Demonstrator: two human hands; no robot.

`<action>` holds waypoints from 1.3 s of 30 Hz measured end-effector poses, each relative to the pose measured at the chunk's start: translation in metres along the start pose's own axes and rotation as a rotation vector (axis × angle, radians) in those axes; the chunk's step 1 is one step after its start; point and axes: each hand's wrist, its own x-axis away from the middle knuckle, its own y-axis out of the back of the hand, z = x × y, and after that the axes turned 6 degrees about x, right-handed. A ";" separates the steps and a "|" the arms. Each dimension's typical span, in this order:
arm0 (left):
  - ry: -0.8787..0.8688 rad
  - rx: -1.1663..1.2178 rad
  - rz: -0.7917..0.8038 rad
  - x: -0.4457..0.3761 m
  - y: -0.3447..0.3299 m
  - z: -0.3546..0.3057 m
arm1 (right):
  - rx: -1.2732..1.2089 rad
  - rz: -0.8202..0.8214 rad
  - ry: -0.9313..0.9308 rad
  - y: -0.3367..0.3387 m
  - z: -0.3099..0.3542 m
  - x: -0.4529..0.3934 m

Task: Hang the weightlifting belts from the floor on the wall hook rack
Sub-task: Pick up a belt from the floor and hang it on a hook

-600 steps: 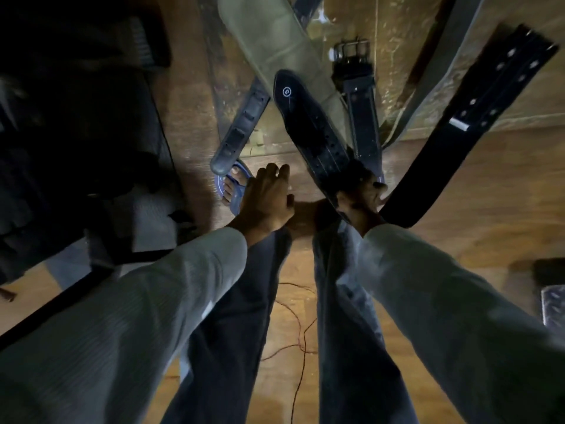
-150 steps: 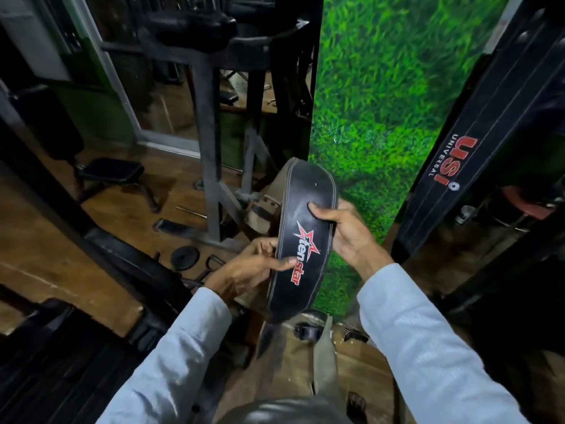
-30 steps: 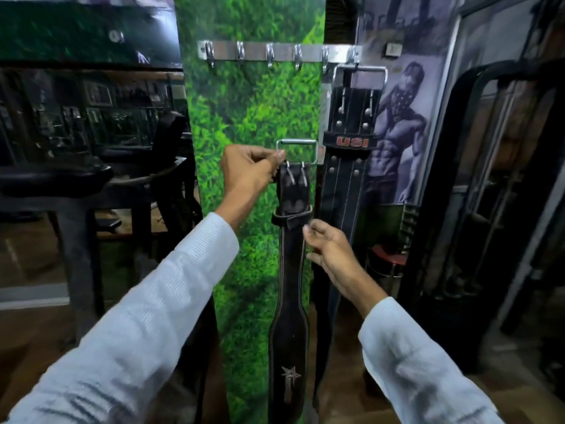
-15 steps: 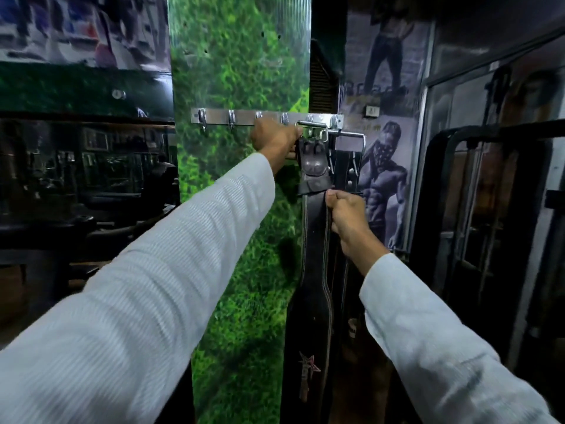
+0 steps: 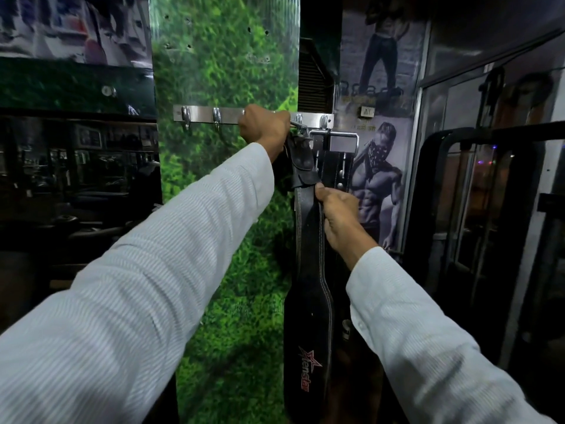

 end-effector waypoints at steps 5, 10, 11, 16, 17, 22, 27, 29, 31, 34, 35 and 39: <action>-0.056 -0.052 -0.026 0.007 -0.001 0.006 | -0.035 0.020 -0.048 -0.005 -0.007 0.002; -0.001 0.039 0.136 0.005 -0.004 0.050 | 0.054 0.131 -0.109 0.007 -0.034 0.013; 0.010 0.096 0.178 0.005 -0.004 0.059 | 0.061 0.155 -0.110 0.011 -0.039 0.014; 0.133 0.203 0.508 0.040 0.010 0.092 | 0.117 0.235 -0.097 0.026 -0.058 0.021; 0.131 0.172 0.550 0.046 0.013 0.099 | 0.128 0.256 -0.103 0.029 -0.063 0.024; 0.111 0.107 0.700 0.070 0.039 0.138 | 0.197 0.358 -0.132 0.043 -0.086 0.042; 0.198 0.181 0.693 0.116 0.063 0.177 | 0.248 0.373 -0.161 0.058 -0.114 0.062; 0.207 0.268 0.617 0.133 0.071 0.194 | 0.271 0.374 -0.153 0.064 -0.129 0.069; 0.191 0.251 0.565 0.150 0.075 0.212 | 0.293 0.372 -0.171 0.071 -0.145 0.080; 0.286 0.226 0.646 0.180 0.078 0.248 | 0.308 0.332 -0.211 0.078 -0.159 0.098; 0.304 0.196 0.664 0.191 0.081 0.261 | 0.287 0.308 -0.226 0.081 -0.163 0.102; 0.327 0.180 0.617 0.221 0.093 0.291 | 0.235 0.242 -0.209 0.089 -0.171 0.114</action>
